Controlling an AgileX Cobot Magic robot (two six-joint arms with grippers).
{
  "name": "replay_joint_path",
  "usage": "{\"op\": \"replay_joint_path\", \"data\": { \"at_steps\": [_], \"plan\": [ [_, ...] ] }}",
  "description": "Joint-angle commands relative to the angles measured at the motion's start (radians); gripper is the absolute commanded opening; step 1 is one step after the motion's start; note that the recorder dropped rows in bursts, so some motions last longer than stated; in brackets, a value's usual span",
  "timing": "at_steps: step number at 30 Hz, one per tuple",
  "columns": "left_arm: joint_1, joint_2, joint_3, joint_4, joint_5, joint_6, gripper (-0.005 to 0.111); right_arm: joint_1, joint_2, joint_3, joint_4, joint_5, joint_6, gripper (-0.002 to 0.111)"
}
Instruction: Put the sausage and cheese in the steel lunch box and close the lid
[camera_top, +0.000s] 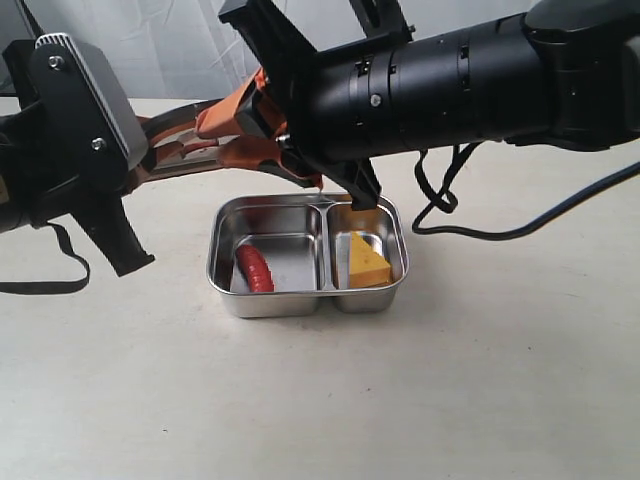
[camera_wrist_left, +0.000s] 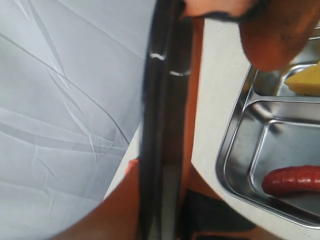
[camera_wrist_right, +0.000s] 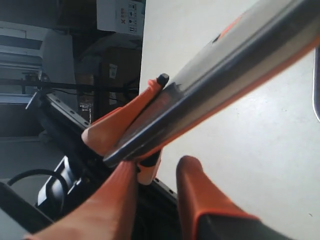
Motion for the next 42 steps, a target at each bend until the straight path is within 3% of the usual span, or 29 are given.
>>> {"op": "replay_joint_path", "data": {
  "at_steps": [1,4,24,31,33,38,42],
  "plan": [
    [0.000,-0.007,-0.005,-0.003,0.005,0.002,0.000,-0.005,-0.010,-0.005,0.010,0.013,-0.012,0.016],
    [0.000,-0.007,-0.005,-0.003,0.009,0.002,0.000,-0.005,-0.012,-0.005,0.010,0.013,-0.012,0.008],
    [0.000,-0.007,-0.005,0.066,0.014,0.039,0.000,-0.005,-0.002,-0.005,-0.102,-0.148,0.112,0.009],
    [0.000,-0.007,-0.005,0.066,0.007,0.039,0.000,-0.005,0.058,-0.005,-0.032,-0.145,0.112,0.009],
    [0.000,-0.007,-0.005,0.066,0.007,0.039,0.000,-0.005,0.073,-0.005,-0.008,-0.133,0.112,0.013],
    [0.000,-0.007,-0.005,0.066,0.007,0.039,0.000,-0.005,0.077,-0.005,0.050,-0.130,0.107,0.038],
    [0.000,-0.007,-0.005,0.066,0.005,0.039,0.000,-0.006,0.077,-0.005,0.055,-0.128,0.102,0.042]
  ]
}}
